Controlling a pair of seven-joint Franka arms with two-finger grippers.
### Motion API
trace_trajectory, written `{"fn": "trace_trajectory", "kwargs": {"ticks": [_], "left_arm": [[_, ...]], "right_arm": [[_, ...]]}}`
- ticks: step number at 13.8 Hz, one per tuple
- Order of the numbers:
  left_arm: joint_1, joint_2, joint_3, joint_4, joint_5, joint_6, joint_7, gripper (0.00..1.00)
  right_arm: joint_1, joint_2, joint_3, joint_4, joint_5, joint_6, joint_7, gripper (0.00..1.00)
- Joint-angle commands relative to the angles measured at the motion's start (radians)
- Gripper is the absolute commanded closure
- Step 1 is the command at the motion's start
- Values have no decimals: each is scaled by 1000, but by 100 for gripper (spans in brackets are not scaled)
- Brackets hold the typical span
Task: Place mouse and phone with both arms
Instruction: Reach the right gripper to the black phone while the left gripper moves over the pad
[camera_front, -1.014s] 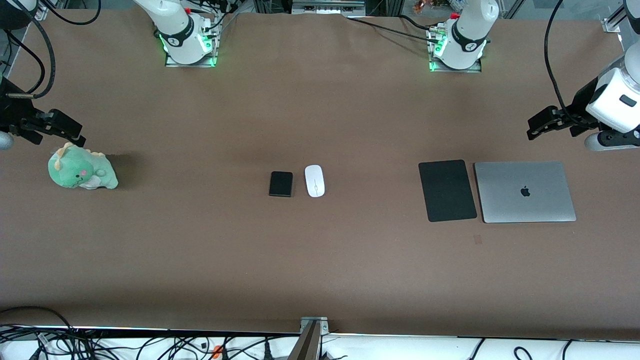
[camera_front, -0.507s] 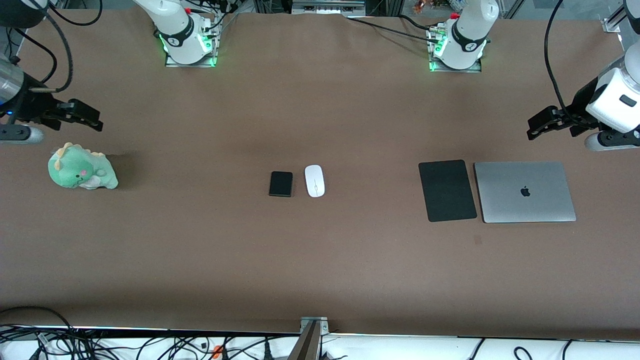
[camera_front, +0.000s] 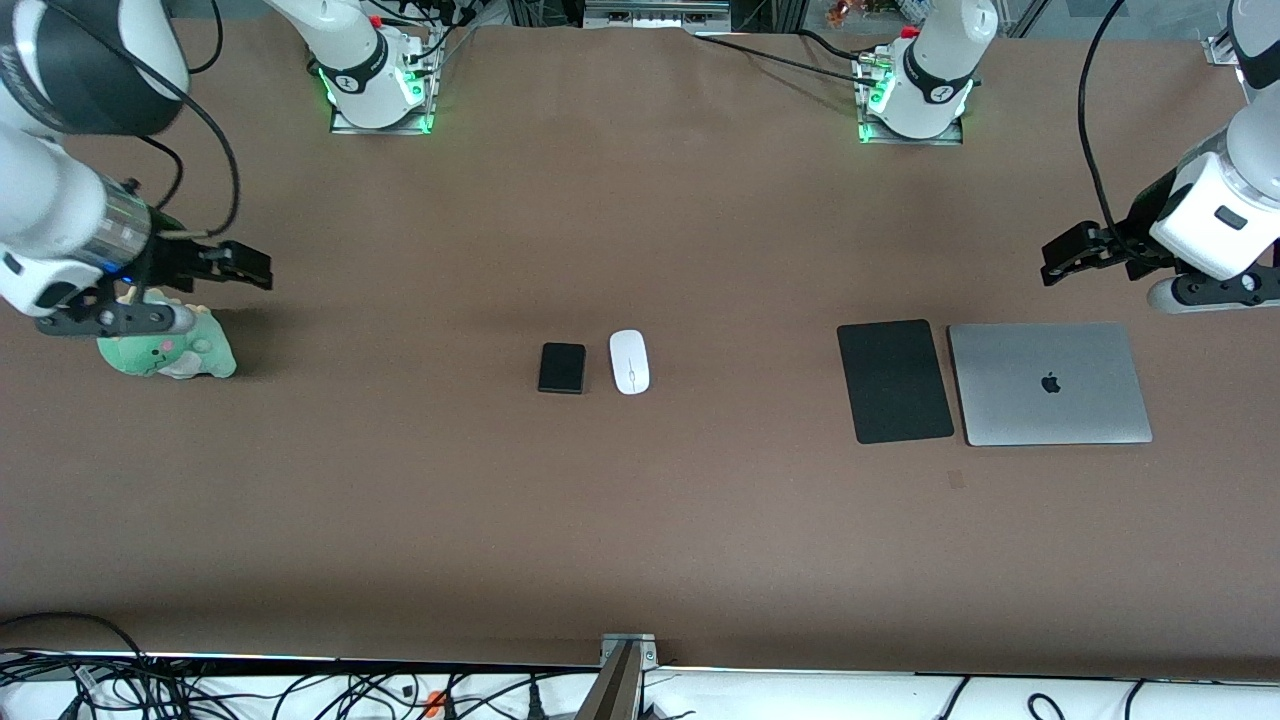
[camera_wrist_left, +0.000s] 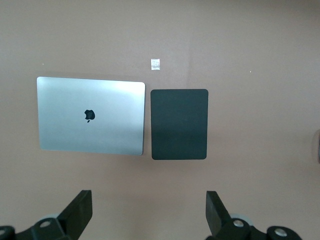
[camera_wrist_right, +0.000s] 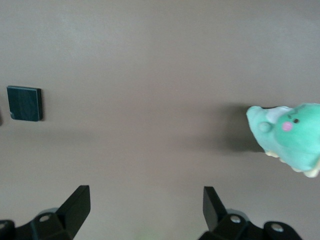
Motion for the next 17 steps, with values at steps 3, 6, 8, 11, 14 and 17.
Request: {"fn": "trace_trajectory", "kwargs": {"ticks": [3, 6, 8, 11, 14, 17], "left_arm": [[-11, 23, -18, 30, -16, -60, 12, 0], [-11, 32, -31, 30, -89, -56, -1, 0], [-11, 42, -35, 30, -91, -54, -18, 0], [-13, 62, -57, 30, -102, -53, -63, 0], [-14, 91, -91, 30, -97, -36, -112, 0], [-23, 134, -112, 30, -99, -13, -188, 0]], "right_arm": [[105, 93, -3, 5, 38, 124, 155, 0], [192, 158, -3, 0, 36, 228, 331, 0], [240, 203, -3, 2, 32, 297, 372, 0], [289, 270, -3, 3, 28, 384, 370, 0], [367, 344, -5, 5, 30, 490, 404, 0], [412, 405, -5, 5, 22, 576, 482, 0]]}}
